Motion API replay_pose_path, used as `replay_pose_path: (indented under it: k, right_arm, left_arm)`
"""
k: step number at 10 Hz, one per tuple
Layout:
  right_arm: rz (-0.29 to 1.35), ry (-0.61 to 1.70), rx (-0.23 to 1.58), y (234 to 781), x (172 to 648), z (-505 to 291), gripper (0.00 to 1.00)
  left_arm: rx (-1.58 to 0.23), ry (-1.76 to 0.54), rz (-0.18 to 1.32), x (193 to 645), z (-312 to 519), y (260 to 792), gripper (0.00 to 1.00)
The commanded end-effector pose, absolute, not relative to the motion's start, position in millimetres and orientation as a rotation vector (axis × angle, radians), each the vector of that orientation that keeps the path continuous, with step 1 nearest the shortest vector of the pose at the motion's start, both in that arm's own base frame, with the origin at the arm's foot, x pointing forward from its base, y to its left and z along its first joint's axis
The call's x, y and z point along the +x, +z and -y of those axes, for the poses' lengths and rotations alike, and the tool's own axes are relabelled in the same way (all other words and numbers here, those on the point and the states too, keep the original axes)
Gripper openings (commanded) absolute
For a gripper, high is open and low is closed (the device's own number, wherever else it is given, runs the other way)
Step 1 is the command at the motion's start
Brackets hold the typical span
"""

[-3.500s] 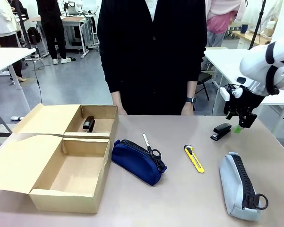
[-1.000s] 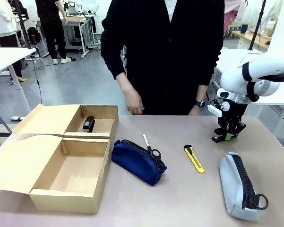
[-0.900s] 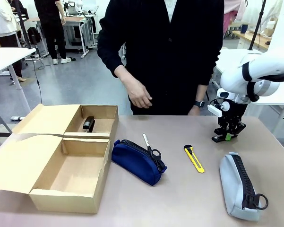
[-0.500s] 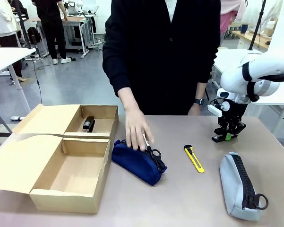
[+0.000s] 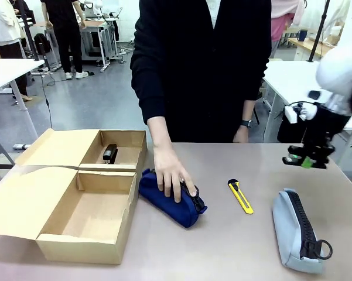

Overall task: Place items inside the box.
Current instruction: Pick up a Pencil pouch or Stapler and place it inside the Mailer Box closest to the robot.

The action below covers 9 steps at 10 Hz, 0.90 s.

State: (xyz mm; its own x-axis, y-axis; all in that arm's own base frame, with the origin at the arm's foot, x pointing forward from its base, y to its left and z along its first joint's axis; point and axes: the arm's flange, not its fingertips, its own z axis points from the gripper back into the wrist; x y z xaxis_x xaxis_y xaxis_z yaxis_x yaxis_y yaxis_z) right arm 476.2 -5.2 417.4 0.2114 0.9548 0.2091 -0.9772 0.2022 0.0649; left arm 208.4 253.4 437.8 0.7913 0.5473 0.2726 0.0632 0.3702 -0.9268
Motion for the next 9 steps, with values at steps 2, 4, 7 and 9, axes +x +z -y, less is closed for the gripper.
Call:
replay_pose_path:
  k: [2,4,7,9]
  right_arm:
    - [0.188,1.166,0.145,422.2,376.6,-0.1,0.0]
    - [0.25,1.067,0.12,419.7,354.5,7.9,0.0]
    - [0.184,1.182,0.178,420.7,374.7,10.5,0.29]
    - [0.245,1.07,0.312,418.7,364.9,-3.3,0.37]
  left_arm:
    - [-1.178,0.322,0.634,208.8,-253.1,439.0,1.0]
    - [-1.178,0.322,0.634,208.8,-253.1,439.0,1.0]
    - [-1.178,0.322,0.634,208.8,-253.1,439.0,1.0]
    - [-1.178,0.322,0.634,208.8,-253.1,439.0,1.0]
